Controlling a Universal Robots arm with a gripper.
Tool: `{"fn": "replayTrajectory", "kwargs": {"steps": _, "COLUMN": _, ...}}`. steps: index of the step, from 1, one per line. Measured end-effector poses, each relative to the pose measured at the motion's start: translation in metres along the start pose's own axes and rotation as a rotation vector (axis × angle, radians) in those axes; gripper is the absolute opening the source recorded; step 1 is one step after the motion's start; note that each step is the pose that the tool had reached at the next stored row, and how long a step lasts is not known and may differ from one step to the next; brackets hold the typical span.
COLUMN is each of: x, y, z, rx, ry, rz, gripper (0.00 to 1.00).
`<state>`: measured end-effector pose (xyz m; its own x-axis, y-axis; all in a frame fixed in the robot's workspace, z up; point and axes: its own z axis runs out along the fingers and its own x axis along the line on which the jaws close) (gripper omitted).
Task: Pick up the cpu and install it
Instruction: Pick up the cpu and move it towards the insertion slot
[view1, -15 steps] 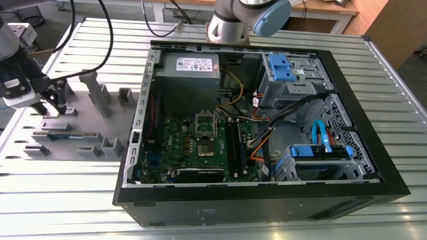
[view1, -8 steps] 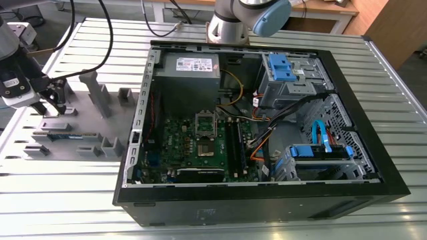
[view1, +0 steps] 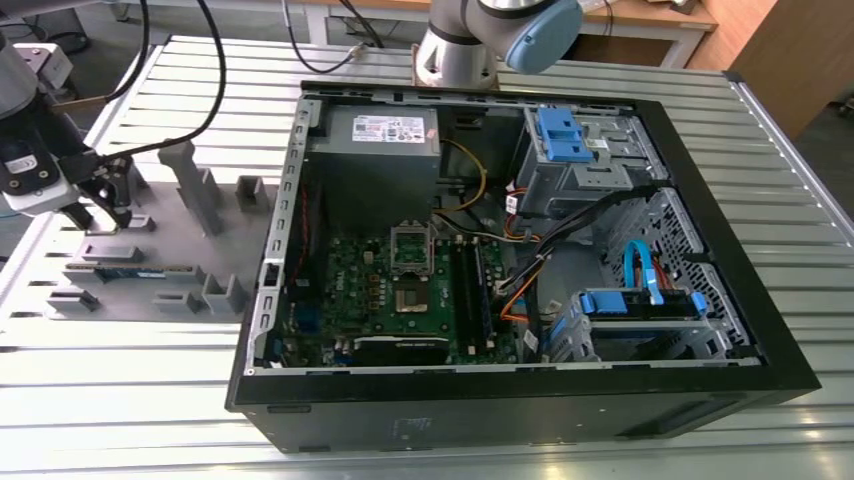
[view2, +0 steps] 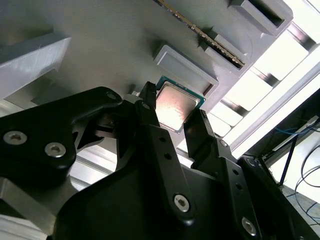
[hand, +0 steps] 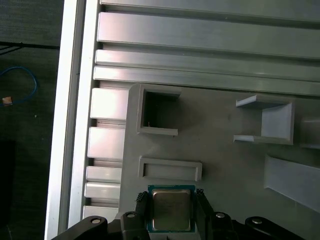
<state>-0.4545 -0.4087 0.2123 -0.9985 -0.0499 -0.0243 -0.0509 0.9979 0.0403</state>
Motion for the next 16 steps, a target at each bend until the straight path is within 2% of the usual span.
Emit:
{"fn": "replayTrajectory", "kwargs": {"steps": 1, "x": 0.0000, "y": 0.0000, "z": -0.0002, "rx": 0.0000, "ry": -0.0001, "rz": 0.000, "gripper": 0.47}}
{"fn": "replayTrajectory", "kwargs": {"steps": 3, "x": -0.0002, "y": 0.0003, "z": -0.0066, "rx": -0.0001, "ry": -0.0001, "rz": 0.000, "gripper": 0.47}}
{"fn": "replayTrajectory", "kwargs": {"steps": 10, "x": -0.0002, "y": 0.0004, "z": -0.0088, "rx": 0.0000, "ry": -0.0001, "rz": 0.000, "gripper": 0.47}}
{"fn": "replayTrajectory", "kwargs": {"steps": 16, "x": -0.0003, "y": 0.0006, "z": -0.0134, "rx": -0.0001, "ry": -0.0002, "rz": 0.000, "gripper": 0.47}}
